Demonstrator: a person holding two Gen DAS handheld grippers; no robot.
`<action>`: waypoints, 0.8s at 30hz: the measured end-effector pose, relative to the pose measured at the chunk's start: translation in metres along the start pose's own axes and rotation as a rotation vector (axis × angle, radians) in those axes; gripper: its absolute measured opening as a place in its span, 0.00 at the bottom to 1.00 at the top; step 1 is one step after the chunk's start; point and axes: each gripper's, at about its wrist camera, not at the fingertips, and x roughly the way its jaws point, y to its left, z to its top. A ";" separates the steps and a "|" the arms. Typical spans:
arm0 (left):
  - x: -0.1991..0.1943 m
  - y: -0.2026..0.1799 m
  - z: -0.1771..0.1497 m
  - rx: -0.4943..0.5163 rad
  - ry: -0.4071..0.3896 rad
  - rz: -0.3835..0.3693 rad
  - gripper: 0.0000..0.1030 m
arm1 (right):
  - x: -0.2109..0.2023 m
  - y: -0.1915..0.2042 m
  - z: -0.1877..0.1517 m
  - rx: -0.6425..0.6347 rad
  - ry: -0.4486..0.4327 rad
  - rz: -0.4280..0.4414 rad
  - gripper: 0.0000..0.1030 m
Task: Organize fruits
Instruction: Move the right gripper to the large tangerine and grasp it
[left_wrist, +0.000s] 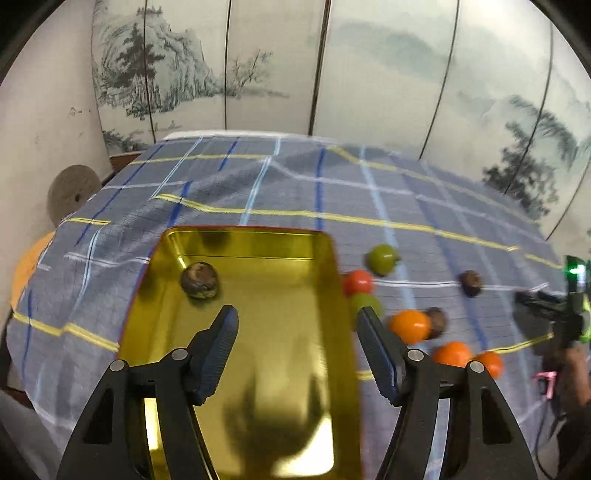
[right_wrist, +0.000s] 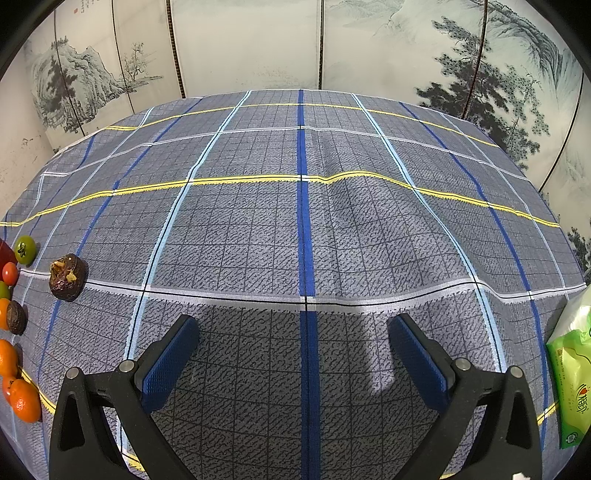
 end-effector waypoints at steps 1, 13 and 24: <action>-0.008 -0.006 -0.007 -0.008 -0.014 -0.013 0.69 | 0.000 0.000 0.000 0.000 0.000 0.000 1.00; -0.048 -0.038 -0.055 0.019 -0.019 -0.132 0.69 | -0.076 0.035 -0.019 -0.225 -0.156 0.544 0.89; -0.074 -0.062 -0.066 0.144 -0.070 -0.052 0.69 | -0.080 0.142 -0.065 -0.756 0.025 0.609 0.55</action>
